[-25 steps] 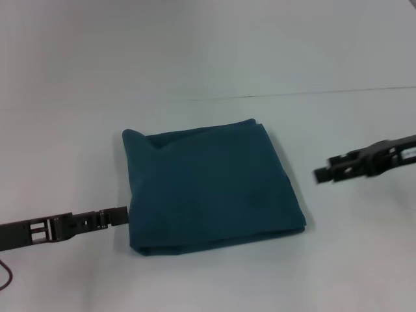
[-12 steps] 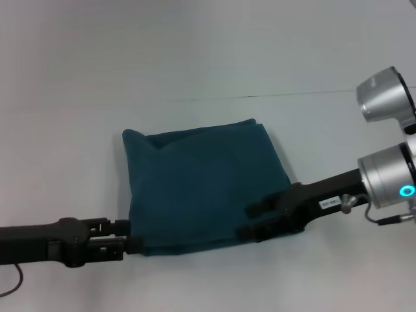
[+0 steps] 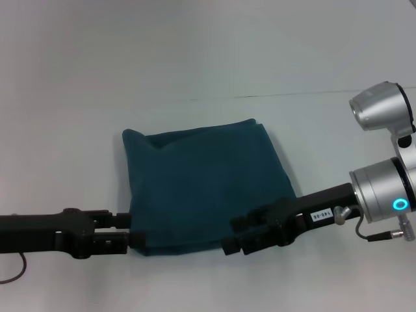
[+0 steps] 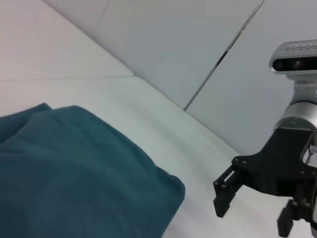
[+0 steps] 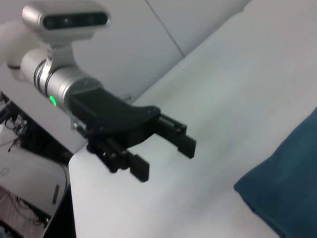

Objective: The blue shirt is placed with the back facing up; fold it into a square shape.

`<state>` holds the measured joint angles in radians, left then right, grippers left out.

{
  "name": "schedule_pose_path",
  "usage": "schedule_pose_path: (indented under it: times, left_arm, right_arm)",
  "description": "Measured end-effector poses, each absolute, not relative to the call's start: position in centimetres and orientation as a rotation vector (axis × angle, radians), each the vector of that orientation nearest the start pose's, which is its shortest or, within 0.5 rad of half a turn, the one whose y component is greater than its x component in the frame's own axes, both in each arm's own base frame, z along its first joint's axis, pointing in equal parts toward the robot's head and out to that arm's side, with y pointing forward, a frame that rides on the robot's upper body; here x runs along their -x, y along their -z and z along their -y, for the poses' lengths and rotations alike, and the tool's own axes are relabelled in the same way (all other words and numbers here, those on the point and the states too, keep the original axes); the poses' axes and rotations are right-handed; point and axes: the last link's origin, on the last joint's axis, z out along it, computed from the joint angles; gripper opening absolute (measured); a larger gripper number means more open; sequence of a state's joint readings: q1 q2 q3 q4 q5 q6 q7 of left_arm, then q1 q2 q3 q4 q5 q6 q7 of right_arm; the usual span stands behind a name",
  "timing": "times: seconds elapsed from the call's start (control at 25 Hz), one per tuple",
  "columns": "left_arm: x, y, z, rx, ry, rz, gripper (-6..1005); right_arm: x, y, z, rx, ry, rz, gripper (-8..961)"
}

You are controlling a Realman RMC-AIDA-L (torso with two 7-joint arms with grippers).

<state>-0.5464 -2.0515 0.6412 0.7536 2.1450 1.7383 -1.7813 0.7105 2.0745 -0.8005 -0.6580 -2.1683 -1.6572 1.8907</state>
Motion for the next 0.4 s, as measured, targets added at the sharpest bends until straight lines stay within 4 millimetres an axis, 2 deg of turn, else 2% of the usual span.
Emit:
schedule_pose_path:
  times: [0.4]
  left_arm:
    - [25.3,-0.6,-32.4,2.838,0.580,1.163,737]
  right_arm:
    - [-22.0,0.8,-33.5,3.026,-0.444,-1.122,791]
